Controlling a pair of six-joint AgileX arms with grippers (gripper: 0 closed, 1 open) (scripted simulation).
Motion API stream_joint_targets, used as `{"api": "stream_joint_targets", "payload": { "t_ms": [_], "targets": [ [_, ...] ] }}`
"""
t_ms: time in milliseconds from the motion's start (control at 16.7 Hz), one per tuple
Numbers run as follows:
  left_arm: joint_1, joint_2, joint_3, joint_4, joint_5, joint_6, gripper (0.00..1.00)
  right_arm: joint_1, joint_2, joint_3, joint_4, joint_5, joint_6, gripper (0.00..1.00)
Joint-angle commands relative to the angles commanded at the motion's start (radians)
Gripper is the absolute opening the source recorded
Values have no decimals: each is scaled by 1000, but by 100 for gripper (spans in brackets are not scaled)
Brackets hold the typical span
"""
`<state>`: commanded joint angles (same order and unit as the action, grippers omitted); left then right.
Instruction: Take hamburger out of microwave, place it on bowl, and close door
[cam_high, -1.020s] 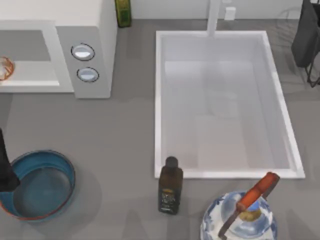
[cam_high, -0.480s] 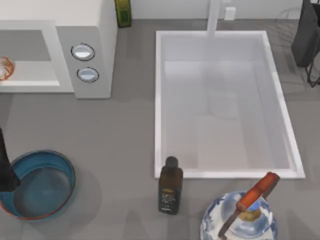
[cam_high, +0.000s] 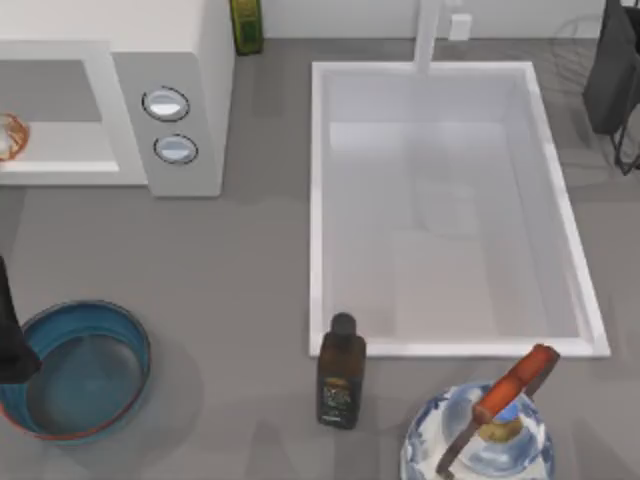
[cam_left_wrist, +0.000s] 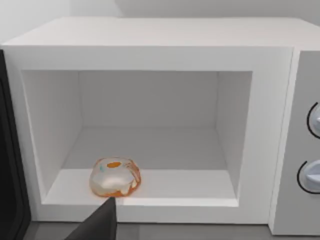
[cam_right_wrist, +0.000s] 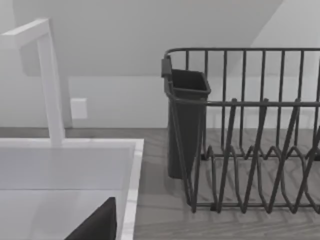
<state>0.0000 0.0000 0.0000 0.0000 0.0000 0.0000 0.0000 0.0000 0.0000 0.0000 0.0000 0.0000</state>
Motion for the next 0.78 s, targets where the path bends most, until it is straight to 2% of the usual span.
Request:
{"api": "stream_joint_targets", "payload": {
  "t_ms": [360,780],
  "targets": [
    [9,96,39,44,10,4,100,0,0,0,0,0,0,100],
    [54,589,236,267,61,24,100,0,0,0,0,0,0,100]
  ]
}}
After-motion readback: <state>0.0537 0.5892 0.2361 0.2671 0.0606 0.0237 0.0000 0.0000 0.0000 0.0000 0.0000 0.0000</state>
